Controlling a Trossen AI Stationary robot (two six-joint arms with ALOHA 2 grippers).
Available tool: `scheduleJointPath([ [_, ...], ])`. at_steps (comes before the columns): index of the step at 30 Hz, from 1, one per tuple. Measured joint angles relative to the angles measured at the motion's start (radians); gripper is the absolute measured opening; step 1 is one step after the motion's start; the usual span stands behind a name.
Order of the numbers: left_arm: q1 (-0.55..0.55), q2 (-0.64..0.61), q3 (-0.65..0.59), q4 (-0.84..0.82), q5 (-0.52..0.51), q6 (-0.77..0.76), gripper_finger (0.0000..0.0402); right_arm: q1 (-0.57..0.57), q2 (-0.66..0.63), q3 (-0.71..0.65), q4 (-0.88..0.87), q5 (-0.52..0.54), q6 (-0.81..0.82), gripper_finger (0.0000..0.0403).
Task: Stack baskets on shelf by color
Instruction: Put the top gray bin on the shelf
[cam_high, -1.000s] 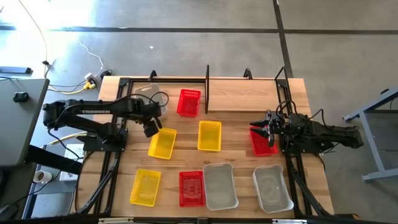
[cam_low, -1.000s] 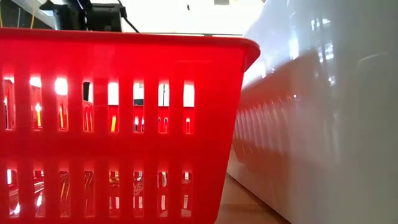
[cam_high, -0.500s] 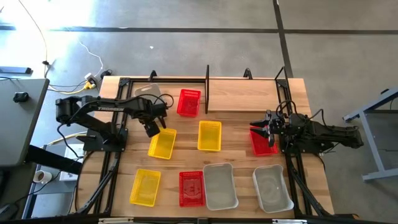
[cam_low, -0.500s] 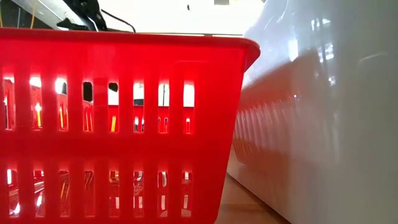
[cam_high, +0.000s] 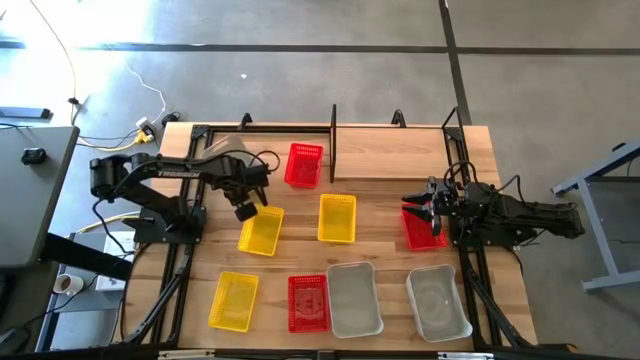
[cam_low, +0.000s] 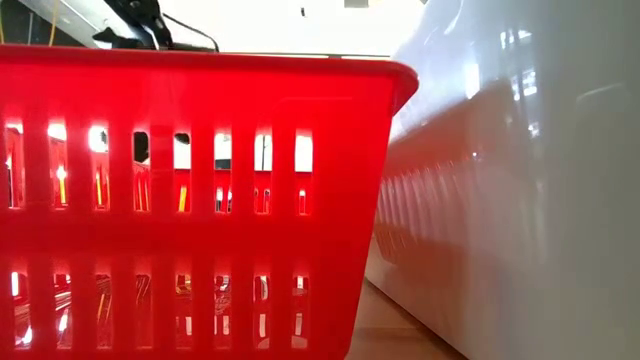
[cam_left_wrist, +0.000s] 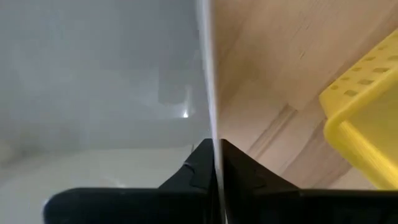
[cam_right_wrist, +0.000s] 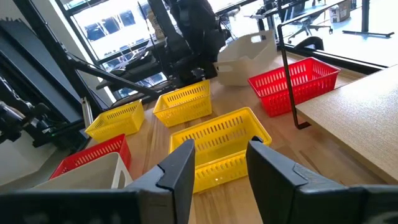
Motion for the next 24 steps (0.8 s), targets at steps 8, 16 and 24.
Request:
scheduleJointPath([
  [8,-0.001,-0.052,0.151,-0.033,-0.004,0.011,0.0003,0.000,0.000,0.000,0.000,0.000,0.000,0.0130],
  [16,-0.001,-0.068,0.415,-0.030,-0.052,0.113,0.0001,0.000,0.000,0.000,0.000,0.000,0.000,0.0130],
  [24,-0.001,-0.062,0.624,0.162,-0.082,0.308,0.0001,0.000,0.000,0.000,0.000,0.000,-0.005,0.0130],
])
